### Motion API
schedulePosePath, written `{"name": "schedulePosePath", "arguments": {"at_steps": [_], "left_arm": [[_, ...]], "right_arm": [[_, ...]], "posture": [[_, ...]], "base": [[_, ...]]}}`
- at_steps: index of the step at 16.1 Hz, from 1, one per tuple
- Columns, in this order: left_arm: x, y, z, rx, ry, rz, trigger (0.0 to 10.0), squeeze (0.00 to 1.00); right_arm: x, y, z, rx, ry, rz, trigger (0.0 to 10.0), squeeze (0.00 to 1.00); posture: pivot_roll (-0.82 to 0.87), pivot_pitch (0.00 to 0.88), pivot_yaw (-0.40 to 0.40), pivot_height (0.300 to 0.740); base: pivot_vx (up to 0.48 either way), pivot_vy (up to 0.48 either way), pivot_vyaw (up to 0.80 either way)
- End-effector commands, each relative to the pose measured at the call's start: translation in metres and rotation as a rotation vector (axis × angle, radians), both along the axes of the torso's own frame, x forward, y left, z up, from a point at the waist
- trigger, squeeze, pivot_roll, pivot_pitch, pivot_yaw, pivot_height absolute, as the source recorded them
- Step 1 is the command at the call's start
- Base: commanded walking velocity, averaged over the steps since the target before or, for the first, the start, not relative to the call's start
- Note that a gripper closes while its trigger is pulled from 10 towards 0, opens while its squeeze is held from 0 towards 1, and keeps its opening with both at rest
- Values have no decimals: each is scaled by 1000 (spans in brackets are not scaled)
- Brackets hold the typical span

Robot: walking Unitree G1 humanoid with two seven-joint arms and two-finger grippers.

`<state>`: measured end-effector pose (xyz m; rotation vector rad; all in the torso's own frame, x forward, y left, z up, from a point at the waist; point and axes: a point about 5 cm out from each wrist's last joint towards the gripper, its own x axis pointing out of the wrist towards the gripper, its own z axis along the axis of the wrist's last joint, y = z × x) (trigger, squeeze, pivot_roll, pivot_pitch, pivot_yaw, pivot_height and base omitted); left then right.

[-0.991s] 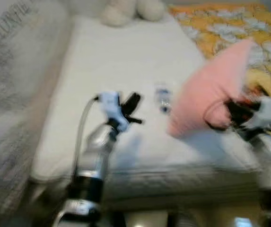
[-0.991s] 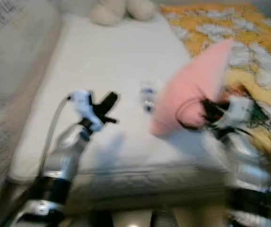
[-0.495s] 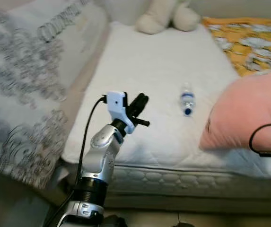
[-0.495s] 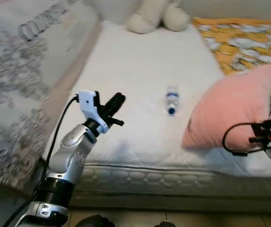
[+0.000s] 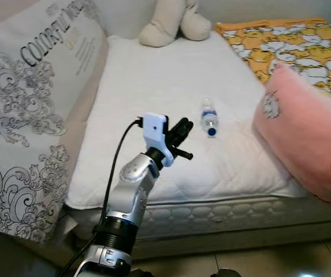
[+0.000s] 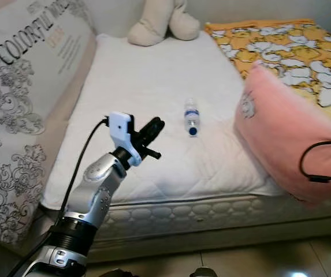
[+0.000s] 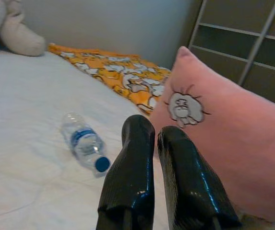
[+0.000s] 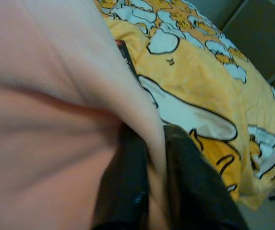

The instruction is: Clean up the room

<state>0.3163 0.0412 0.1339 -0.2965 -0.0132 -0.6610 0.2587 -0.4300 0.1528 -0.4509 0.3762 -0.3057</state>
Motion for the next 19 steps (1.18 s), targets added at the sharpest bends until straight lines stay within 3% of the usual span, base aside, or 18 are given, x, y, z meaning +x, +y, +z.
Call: {"name": "schedulePosePath", "arguments": {"at_steps": [1,6,8,10,11,12,14,15,17,18,19], "left_arm": [[2,-1,1,5,5,4,10000,0],[2,-2,1,9,3,-1,10000,0],[2,-1,0,15,1,1,10000,0],[2,-1,0,20,-1,3,10000,0],[2,3,-1,31,-4,15,10000,0],[2,5,-1,35,-5,21,10000,0],[2,10,-2,44,-5,33,10000,0],[2,11,-2,44,-4,35,10000,0],[2,12,-2,50,-10,37,10000,0],[2,14,-1,59,-19,50,10000,0],[2,15,0,60,-22,58,10000,0]], "right_arm": [[6,1,5,30,-93,-40,10000,1000],[4,-2,1,174,-219,-169,10000,1000],[-15,-27,14,268,-412,-443,10000,1000],[-23,-34,14,245,-416,-497,10000,1000],[-28,-32,9,119,-365,-481,10000,0],[-30,-32,6,53,-346,-476,10000,0],[-44,-33,-2,-196,-265,-525,10000,0],[-48,-34,-3,-254,-247,-541,10000,0],[-42,-22,-4,-190,-369,-470,10000,0],[-24,3,1,-149,-498,-291,10000,0],[-11,38,-8,-85,-542,-138,10000,0]], "posture": [[-159,0,86,719],[-153,0,86,719],[-151,0,87,719],[-146,0,82,719],[-145,0,80,719],[-145,0,81,719],[-148,0,86,719],[-148,0,86,719],[-146,0,86,719],[-148,0,83,719],[-151,0,80,719]], "base": [[0,0,0],[0,0,0],[0,0,0],[0,0,0],[0,0,0],[0,0,0],[0,0,0],[0,0,0],[0,0,0],[0,0,0],[0,0,0]]}}
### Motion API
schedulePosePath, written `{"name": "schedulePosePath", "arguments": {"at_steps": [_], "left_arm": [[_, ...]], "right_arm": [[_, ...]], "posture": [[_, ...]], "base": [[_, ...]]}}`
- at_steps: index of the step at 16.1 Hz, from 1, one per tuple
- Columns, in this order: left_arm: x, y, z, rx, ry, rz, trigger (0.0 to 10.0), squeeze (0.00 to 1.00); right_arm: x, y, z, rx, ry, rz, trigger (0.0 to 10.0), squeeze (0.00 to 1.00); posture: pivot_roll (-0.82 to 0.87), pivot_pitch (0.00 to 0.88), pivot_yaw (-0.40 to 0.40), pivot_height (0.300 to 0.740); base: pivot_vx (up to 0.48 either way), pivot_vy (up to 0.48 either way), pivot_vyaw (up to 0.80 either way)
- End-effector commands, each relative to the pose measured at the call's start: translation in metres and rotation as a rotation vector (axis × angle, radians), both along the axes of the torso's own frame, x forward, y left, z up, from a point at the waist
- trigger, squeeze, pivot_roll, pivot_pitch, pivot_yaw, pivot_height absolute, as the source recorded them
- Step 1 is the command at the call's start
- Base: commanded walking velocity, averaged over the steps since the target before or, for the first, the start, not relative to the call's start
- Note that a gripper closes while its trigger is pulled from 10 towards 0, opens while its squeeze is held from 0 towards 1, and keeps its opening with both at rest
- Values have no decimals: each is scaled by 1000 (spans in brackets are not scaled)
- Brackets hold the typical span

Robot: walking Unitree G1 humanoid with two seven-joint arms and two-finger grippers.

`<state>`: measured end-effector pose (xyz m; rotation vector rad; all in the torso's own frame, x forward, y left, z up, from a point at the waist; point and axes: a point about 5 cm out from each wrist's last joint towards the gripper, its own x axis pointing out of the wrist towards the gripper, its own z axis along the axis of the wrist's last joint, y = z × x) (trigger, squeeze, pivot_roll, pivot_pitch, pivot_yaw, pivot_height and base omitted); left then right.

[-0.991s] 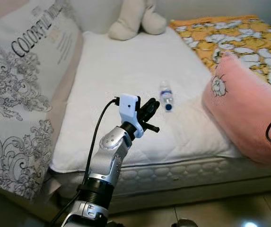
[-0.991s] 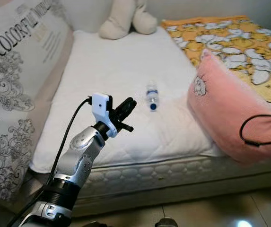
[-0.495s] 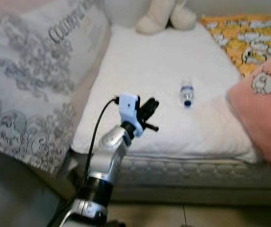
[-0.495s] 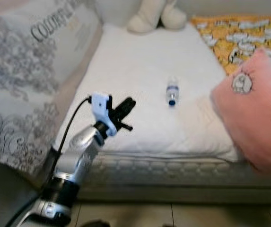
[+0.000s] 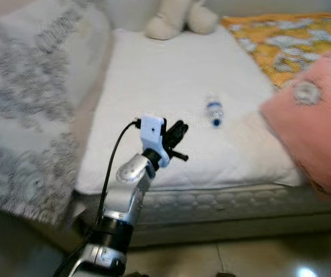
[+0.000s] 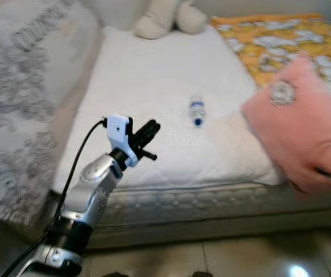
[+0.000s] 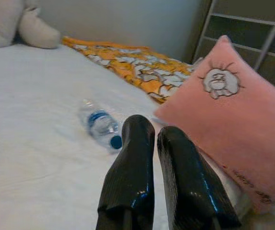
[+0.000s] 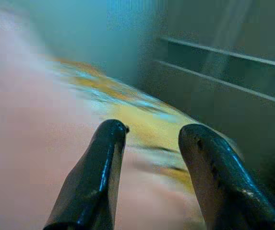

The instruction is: Clean up the room

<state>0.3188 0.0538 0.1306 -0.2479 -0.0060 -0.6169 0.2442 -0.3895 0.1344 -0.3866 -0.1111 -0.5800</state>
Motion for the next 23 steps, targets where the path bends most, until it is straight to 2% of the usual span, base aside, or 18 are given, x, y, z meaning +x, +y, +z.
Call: {"name": "schedulePosePath", "arguments": {"at_steps": [1,2,3,4,5,6,8,9,11,12,15,17,18,19,21,22,23], "left_arm": [[-1,3,3,11,-18,17,10000,0],[-1,5,3,9,-16,25,10000,0],[0,5,2,7,-13,30,10000,0],[1,6,3,8,-14,34,10000,0],[1,8,3,31,-31,52,10000,0],[1,9,3,42,-37,62,10000,0],[-4,29,-2,145,-114,136,10000,0],[-8,43,-8,159,-105,186,10000,0],[-14,67,-19,158,-68,284,10000,0],[-12,73,-24,130,-20,331,10000,0],[-7,64,-23,106,-22,326,10000,0],[-6,67,-26,101,4,360,10000,0],[-5,74,-33,111,41,405,10000,0],[-4,84,-40,132,71,446,10000,0],[-12,103,-52,257,45,463,10000,0],[-16,107,-56,316,37,471,10000,0],[-17,108,-62,357,67,500,10000,0]], "right_arm": [[6,14,-1,14,-14,79,10000,0],[8,44,-26,57,32,165,10000,0],[8,59,-46,122,81,204,10000,0],[9,83,-78,211,174,270,10000,0],[5,100,-90,308,174,313,10000,0],[3,103,-89,342,149,313,10000,0],[-17,137,-78,321,43,377,10000,0],[-22,155,-72,311,15,430,10000,0],[-26,180,-65,302,-19,504,10000,0],[-22,182,-66,313,-15,506,10000,0],[-10,178,-52,316,-26,485,10000,0],[-4,175,-42,291,-48,482,10000,0],[-3,172,-41,278,-52,480,10000,0],[-5,169,-40,272,-59,473,10000,0],[-18,171,-42,298,-66,483,10000,0],[-22,171,-47,314,-49,479,10000,0],[-24,171,-52,331,-25,460,10000,0]], "posture": [[-154,0,75,719],[-155,0,75,719],[-150,0,75,719],[-147,0,75,719],[-128,0,68,719],[-128,0,68,719],[-124,0,52,719],[-124,0,40,719],[-128,0,32,719],[-123,0,30,719],[-121,0,32,719],[-127,0,38,719],[-131,0,44,719],[-136,0,45,719],[-138,0,44,719],[-138,0,44,719],[-136,0,43,719]], "base": [[0,0,0],[0,0,0],[0,0,0],[0,0,0],[0,0,0],[0,0,0],[0,0,0],[0,0,0],[0,0,0],[0,-480,0],[0,-475,0],[0,-472,0],[0,-472,0],[0,-469,0],[0,-472,0],[0,-469,0],[0,0,0]]}}
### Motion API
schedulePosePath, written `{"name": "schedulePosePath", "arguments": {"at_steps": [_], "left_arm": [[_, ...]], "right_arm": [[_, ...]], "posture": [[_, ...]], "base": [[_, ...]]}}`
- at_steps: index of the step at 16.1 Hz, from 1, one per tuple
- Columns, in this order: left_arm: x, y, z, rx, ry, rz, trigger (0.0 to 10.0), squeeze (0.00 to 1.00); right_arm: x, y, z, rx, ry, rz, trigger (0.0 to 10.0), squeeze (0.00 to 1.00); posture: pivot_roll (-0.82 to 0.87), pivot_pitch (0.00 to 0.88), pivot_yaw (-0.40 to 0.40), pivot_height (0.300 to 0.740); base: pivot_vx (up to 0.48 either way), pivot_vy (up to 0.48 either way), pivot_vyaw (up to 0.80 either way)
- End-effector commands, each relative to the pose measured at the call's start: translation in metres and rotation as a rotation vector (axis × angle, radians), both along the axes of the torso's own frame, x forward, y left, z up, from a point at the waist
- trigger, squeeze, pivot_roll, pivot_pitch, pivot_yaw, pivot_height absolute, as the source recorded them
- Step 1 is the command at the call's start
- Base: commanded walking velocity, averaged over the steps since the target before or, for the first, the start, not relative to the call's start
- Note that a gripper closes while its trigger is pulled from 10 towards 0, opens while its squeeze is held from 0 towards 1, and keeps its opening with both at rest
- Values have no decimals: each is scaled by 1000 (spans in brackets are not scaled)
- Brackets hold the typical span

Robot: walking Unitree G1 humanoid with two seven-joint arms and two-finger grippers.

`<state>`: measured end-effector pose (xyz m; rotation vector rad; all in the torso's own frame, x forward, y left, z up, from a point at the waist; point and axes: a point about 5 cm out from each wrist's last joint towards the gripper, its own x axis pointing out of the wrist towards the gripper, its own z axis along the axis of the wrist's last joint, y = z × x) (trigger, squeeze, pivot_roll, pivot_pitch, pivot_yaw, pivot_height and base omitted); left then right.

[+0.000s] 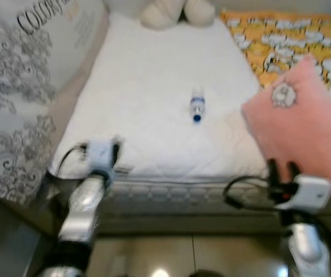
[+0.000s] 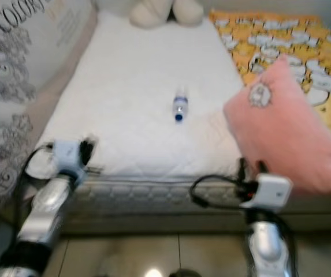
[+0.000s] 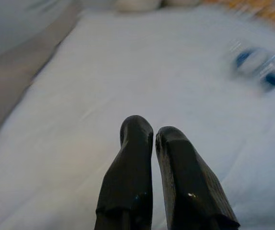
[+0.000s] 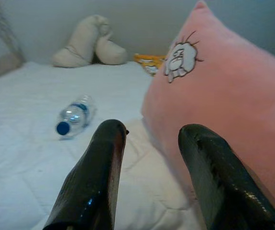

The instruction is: Clean up the room

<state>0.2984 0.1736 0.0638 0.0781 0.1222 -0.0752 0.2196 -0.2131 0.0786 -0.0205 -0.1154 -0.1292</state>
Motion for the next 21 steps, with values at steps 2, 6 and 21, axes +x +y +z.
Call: {"name": "schedulePosePath", "arguments": {"at_steps": [2,6,21], "left_arm": [[10,-21,13,-44,-52,-32,10000,1000],[20,-27,24,-76,-79,-41,10000,1000],[34,-62,37,-137,-104,-143,10000,1000]], "right_arm": [[9,-2,3,17,9,-2,10000,0],[16,0,3,41,16,20,10000,0],[38,4,-3,77,66,86,10000,0]], "posture": [[-132,0,44,719],[-130,0,46,719],[-147,0,59,719]], "base": [[0,0,0],[0,0,0],[0,0,0]]}}
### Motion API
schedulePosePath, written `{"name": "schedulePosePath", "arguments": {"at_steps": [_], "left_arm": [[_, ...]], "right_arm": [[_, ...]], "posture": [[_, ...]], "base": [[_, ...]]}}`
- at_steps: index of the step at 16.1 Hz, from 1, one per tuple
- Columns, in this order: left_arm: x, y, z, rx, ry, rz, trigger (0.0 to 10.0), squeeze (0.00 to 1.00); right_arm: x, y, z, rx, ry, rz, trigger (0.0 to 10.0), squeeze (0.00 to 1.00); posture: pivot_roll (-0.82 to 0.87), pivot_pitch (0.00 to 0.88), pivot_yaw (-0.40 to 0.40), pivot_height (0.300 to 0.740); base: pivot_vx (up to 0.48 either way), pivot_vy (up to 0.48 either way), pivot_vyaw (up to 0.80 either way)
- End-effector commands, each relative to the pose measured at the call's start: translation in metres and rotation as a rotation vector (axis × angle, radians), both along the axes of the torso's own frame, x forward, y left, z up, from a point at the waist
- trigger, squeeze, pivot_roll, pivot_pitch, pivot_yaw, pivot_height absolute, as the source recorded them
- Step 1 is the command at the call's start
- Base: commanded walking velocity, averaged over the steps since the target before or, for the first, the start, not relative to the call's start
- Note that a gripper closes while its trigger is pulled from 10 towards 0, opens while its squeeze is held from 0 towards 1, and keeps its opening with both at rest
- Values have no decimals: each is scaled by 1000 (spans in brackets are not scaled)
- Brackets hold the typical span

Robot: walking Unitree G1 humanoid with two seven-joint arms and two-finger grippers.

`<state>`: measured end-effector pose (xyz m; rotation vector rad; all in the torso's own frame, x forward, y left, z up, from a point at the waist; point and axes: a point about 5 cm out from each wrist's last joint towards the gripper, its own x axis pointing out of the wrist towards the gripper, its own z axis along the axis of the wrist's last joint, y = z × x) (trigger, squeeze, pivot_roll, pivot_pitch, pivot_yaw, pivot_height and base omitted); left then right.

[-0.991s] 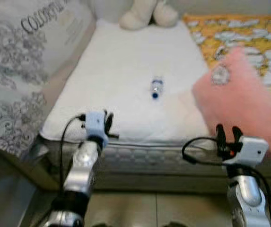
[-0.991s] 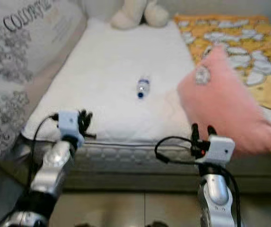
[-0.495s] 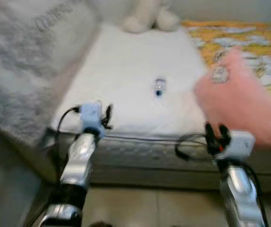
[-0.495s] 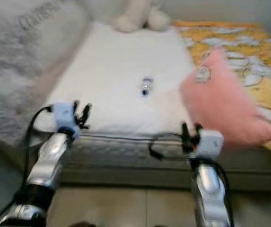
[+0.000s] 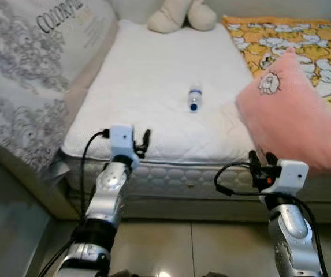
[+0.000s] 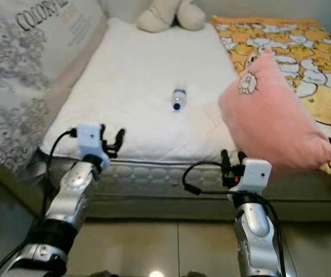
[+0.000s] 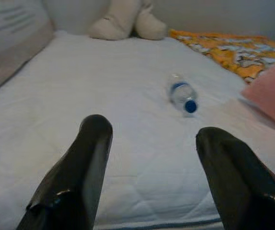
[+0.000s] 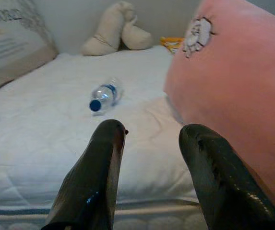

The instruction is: Clean up the room

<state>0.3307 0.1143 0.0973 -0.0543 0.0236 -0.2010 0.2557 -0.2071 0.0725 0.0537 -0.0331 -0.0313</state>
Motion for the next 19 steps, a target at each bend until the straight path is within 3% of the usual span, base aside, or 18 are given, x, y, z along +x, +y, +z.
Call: {"name": "schedulePosePath", "arguments": {"at_steps": [1,2,3,5,9,10,11,19], "left_arm": [[3,0,2,10,-7,0,10000,1000],[4,1,0,3,9,19,10000,1000],[3,11,-5,-43,48,80,10000,1000],[-1,25,-19,-49,99,137,10000,1000],[-2,19,-11,-11,21,68,10000,1000],[-2,16,-9,-36,8,40,10000,612],[-2,9,-7,-28,-10,8,10000,0],[0,5,-7,-58,-3,19,10000,0]], "right_arm": [[3,1,3,-15,-16,16,10000,0],[4,0,4,-23,-16,27,10000,0],[4,-2,9,-7,-36,12,10000,0],[5,-2,14,-5,-57,12,10000,0],[11,-5,17,-12,-67,6,10000,0],[12,-6,17,-11,-68,4,10000,0],[14,-7,20,-19,-77,7,10000,0],[19,-10,25,-58,-78,18,10000,0]], "posture": [[-147,0,57,719],[-148,0,53,719],[-147,0,44,719],[-140,0,39,719],[-141,0,38,719],[-141,0,37,719],[-145,0,32,719],[-152,0,38,719]], "base": [[0,0,0],[0,0,0],[0,0,0],[0,0,0],[0,0,0],[0,0,0],[326,-349,0],[328,-347,0]]}}
